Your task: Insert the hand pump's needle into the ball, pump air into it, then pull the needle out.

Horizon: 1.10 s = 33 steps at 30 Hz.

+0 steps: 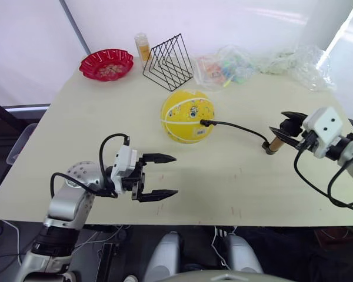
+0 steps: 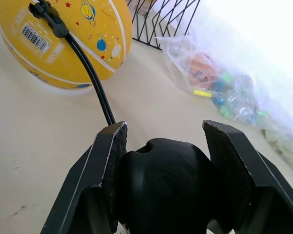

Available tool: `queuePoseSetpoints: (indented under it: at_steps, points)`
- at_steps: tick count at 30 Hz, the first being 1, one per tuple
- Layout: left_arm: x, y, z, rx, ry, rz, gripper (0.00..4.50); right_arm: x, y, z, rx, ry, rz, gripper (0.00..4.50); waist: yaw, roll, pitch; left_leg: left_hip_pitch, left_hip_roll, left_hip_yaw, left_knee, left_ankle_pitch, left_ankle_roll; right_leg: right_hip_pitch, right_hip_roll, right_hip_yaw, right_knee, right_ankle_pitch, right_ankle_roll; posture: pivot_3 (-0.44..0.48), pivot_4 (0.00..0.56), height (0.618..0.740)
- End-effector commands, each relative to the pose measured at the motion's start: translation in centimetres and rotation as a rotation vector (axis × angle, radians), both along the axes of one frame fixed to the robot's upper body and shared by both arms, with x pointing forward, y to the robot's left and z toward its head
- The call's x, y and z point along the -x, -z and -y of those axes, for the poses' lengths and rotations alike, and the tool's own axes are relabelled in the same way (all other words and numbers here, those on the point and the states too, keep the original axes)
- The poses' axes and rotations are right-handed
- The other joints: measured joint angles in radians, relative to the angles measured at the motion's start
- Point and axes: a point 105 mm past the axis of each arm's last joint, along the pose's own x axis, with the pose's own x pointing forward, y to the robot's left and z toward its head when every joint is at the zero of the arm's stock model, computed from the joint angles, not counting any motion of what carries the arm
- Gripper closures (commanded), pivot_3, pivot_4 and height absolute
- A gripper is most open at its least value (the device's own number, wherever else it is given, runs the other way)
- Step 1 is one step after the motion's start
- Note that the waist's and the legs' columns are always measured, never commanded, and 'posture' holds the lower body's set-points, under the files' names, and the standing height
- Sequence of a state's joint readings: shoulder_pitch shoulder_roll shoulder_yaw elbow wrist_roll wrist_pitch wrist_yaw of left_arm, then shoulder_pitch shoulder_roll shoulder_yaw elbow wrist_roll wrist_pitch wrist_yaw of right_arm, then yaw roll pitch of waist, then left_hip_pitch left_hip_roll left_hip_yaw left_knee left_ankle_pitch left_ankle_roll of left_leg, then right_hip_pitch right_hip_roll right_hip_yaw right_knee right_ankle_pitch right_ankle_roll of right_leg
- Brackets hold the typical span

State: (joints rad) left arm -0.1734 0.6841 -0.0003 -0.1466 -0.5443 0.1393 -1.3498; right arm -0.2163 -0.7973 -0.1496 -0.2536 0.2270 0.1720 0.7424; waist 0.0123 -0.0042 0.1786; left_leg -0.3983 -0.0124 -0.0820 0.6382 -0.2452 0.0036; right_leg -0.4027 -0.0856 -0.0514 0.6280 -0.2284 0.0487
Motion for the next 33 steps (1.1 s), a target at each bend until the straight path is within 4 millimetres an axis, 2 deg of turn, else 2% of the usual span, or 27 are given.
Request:
queuePoseSetpoints:
  at_steps: [1, 5, 16, 20, 21, 22, 26, 30, 33]
  points:
    - [0.2, -1.3, -0.1, 0.011, 0.001, 0.047, 0.00, 0.2, -1.0, -0.6, 0.091, -0.038, 0.100, 2.50, 0.000, 0.000, 0.000, 0.000, 0.000, 0.000, 0.000, 0.000, 0.000, 0.000, 0.000, 0.000, 0.000, 0.000, 0.000, 0.000, 0.150, 0.737]
    - [0.2, -1.3, -0.1, 0.015, -0.004, 0.047, 0.00, 0.2, -0.9, -0.8, 0.113, -0.049, 0.128, 2.50, 0.000, 0.000, 0.000, 0.000, 0.000, 0.001, 0.002, 0.000, 0.000, 0.000, 0.000, 0.001, 0.001, 0.000, 0.000, 0.000, 0.150, 0.737]
    - [-0.4, -2.1, -0.7, 0.072, -0.128, 0.076, 0.00, 0.4, 1.9, -2.0, 0.433, -0.166, 0.258, 2.50, -0.001, 0.000, 0.000, 0.002, 0.000, 0.006, 0.012, 0.000, 0.000, -0.002, 0.000, 0.008, 0.013, 0.000, 0.000, 0.000, 0.150, 0.737]
    - [-0.3, -2.1, -0.8, 0.068, -0.136, 0.088, 0.00, 0.6, 2.3, -2.1, 0.424, -0.183, 0.251, 2.50, -0.001, 0.000, 0.000, 0.003, 0.000, 0.007, 0.013, 0.000, 0.000, -0.002, 0.000, 0.009, 0.015, 0.000, 0.000, 0.000, 0.150, 0.737]
    - [-0.2, -2.2, -0.8, 0.071, -0.136, 0.090, 0.00, 0.8, 2.3, -2.2, 0.415, -0.191, 0.246, 1.70, -0.001, 0.000, 0.000, 0.003, 0.000, 0.007, 0.014, 0.000, 0.000, -0.002, 0.000, 0.009, 0.016, 0.000, 0.000, 0.000, 0.150, 0.737]
    - [-0.2, -2.2, -0.8, 0.073, -0.136, 0.092, 0.00, 0.9, 2.3, -2.3, 0.409, -0.196, 0.243, 1.48, -0.001, -0.001, 0.000, 0.003, 0.000, 0.007, 0.014, 0.000, 0.000, -0.002, 0.001, 0.009, 0.016, 0.000, 0.000, 0.000, 0.150, 0.737]
    - [-0.5, -2.8, -1.0, 0.093, -0.157, 0.109, 0.00, 1.8, 2.3, -2.2, 0.340, -0.200, 0.206, 0.10, 0.000, -0.001, 0.000, 0.003, 0.000, 0.007, 0.014, 0.000, 0.000, -0.002, 0.001, 0.010, 0.016, 0.000, 0.000, 0.000, 0.150, 0.737]
    - [-1.2, -3.6, -1.0, 0.126, -0.183, 0.122, 0.00, 3.3, 2.2, -2.1, 0.199, -0.188, 0.157, 0.10, 0.002, -0.001, 0.000, 0.003, 0.000, 0.007, 0.014, 0.000, 0.000, -0.002, 0.001, 0.010, 0.016, 0.000, -0.001, 0.000, 0.150, 0.737]
    - [-2.1, -4.6, -1.0, 0.176, -0.222, 0.132, 0.00, 4.2, 1.9, -2.1, -0.009, -0.142, 0.098, 0.10, 0.002, -0.001, 0.000, 0.003, 0.000, 0.006, 0.014, 0.000, 0.000, -0.002, 0.001, 0.010, 0.016, 0.000, -0.001, 0.000, 0.150, 0.737]
